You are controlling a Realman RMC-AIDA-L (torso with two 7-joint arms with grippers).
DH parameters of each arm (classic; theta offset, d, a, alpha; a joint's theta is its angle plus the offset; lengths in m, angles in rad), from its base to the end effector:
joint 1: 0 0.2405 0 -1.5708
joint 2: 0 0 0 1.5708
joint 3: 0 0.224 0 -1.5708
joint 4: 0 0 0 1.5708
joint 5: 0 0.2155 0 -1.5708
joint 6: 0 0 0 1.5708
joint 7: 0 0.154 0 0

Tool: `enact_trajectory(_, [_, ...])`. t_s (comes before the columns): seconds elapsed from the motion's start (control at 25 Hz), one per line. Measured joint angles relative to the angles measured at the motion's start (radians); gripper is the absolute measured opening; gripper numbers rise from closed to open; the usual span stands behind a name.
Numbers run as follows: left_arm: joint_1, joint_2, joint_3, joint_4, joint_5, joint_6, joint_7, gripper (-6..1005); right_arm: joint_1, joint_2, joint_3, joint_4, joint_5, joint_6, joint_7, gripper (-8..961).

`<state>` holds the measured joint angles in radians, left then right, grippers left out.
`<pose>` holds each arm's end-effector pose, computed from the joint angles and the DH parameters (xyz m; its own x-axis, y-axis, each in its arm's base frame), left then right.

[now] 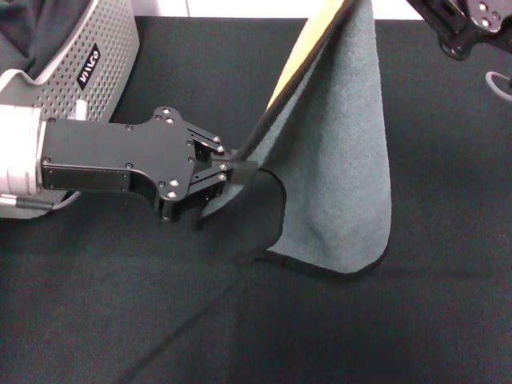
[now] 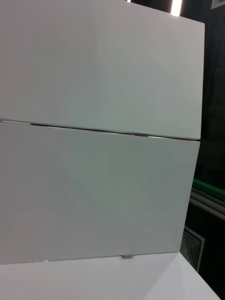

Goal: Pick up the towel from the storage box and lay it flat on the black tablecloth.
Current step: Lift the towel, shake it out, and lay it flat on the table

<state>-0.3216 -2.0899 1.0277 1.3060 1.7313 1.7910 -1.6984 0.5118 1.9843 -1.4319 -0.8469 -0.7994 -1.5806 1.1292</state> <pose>-0.1542 0.2849 0.0599 0.8637 0.1519 0.4806 0.2021 -0.9779 -0.0541 0.0810 0.3259 0.0551 0.3961 0.2013 -0.8959 -0.0260 -0.9728 -0.2301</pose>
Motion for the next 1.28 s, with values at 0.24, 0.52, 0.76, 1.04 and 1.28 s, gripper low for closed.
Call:
enact_trajectory(0.24, [-0.009,0.002,0.001,-0.017,-0.001,0.032,0.019,31,0.006,0.002,0.001,-0.008,0.002,0.014,0.001,12])
enact_trajectory(0.52, [-0.014,0.002,-0.006,-0.018,0.005,0.036,0.018,32,0.007,0.004,0.013,-0.009,0.007,0.013,0.004,13])
enact_trajectory(0.76, [-0.017,-0.001,-0.030,-0.033,0.008,0.033,0.024,110,0.007,0.004,0.014,-0.009,0.008,0.012,0.006,14])
enact_trajectory(1.04, [-0.021,-0.001,-0.044,-0.080,0.009,0.025,0.039,108,0.008,0.004,0.015,-0.019,0.011,0.013,0.013,15])
enact_trajectory(1.28, [-0.022,-0.002,-0.044,-0.114,0.012,0.008,0.060,107,0.011,0.013,0.027,-0.035,0.011,0.013,0.026,16])
